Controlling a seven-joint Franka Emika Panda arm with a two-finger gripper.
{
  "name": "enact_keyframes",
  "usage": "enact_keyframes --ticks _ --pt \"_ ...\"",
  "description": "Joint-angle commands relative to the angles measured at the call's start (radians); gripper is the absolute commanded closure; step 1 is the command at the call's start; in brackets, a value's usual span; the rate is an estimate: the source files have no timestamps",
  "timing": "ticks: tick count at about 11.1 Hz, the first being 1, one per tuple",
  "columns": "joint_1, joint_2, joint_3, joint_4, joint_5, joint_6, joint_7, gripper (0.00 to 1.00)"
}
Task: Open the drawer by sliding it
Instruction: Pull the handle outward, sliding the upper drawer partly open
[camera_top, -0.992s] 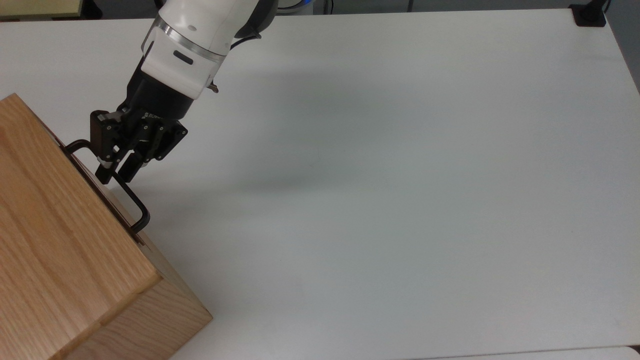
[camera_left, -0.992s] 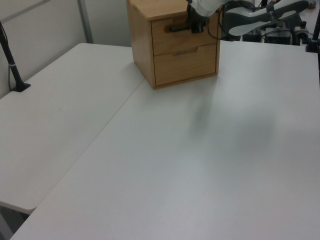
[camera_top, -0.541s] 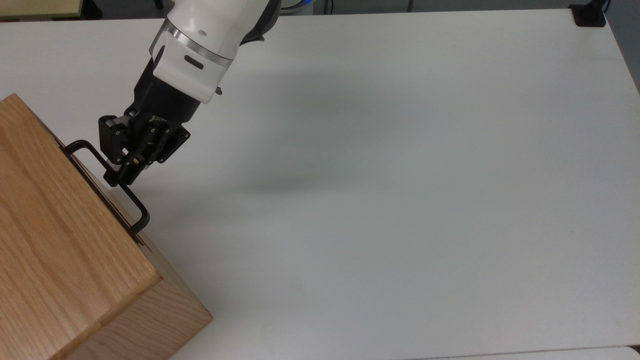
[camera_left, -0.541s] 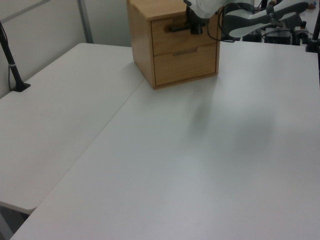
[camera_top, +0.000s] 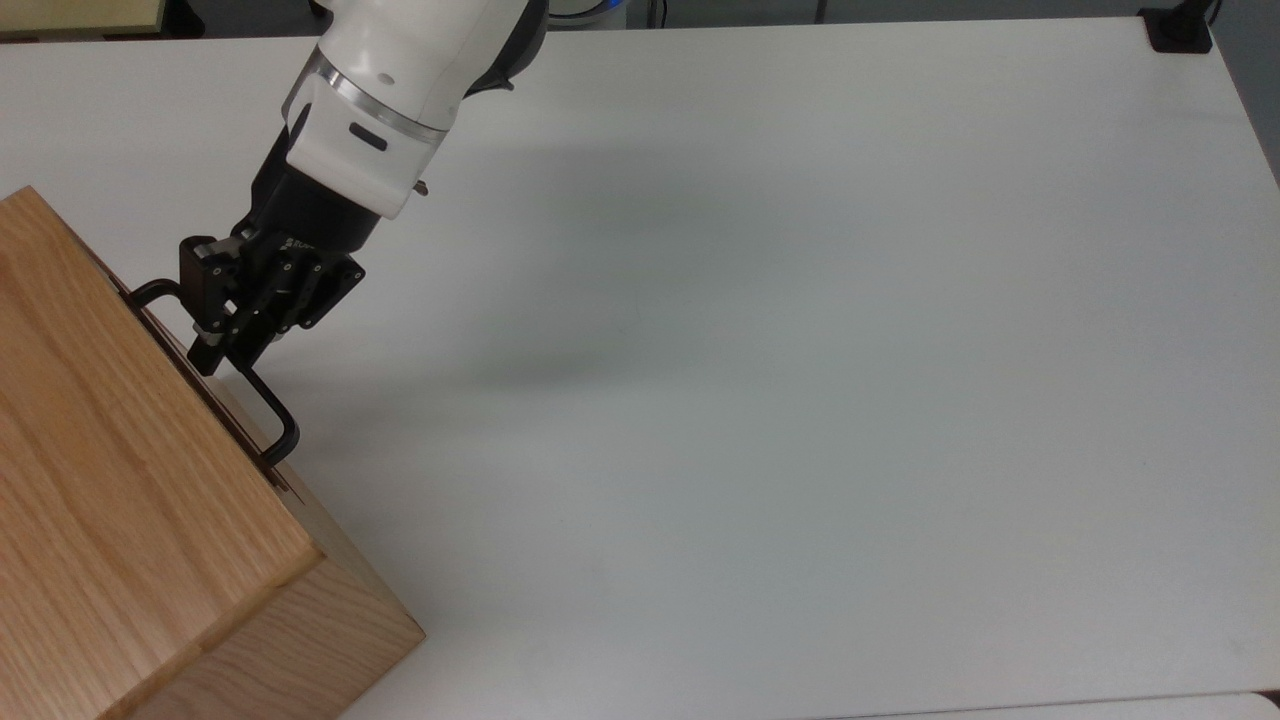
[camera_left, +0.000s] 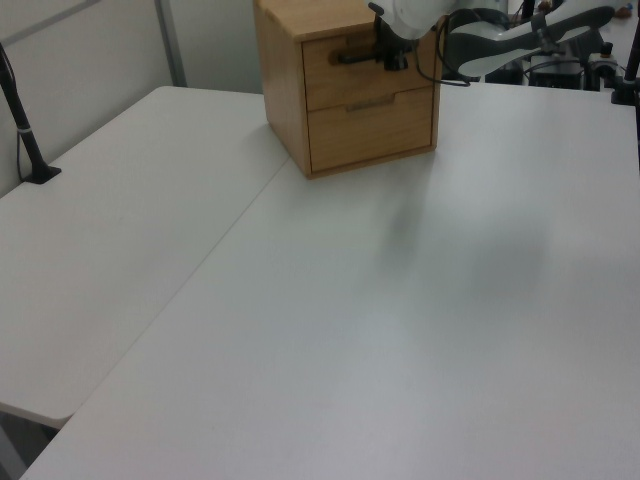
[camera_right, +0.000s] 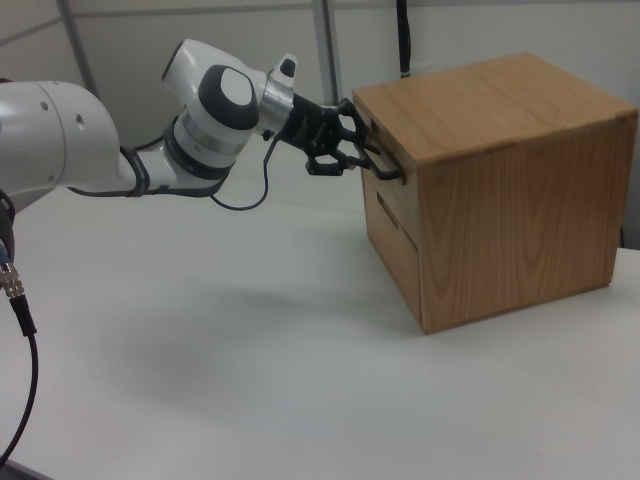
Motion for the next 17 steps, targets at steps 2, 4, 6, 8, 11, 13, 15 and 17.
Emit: enact_keyframes --ticks 2,4,6,8,11,13,15,17 --pt "-0.005 0.011 -0.005 0.001 -0.073 0.03 0.02 0.8" --pt "-0.002 0.007 -0.005 0.0 -0.07 0.028 0.023 0.8" --pt "0.001 -0.013 -0.004 -0.014 -0.068 0.027 0.025 0.8" --pt "0.01 -0.065 -0.002 -0.083 -0.067 0.027 0.026 0.8" --pt "0.047 -0.176 -0.002 -0.218 -0.06 0.024 0.026 0.84" --pt "0.048 -0.185 -0.001 -0.24 -0.062 0.024 0.032 0.81" --pt "0.047 -0.181 -0.001 -0.24 -0.067 0.025 0.083 0.81" --pt "0.048 -0.191 0.004 -0.261 -0.067 0.024 0.085 0.84"
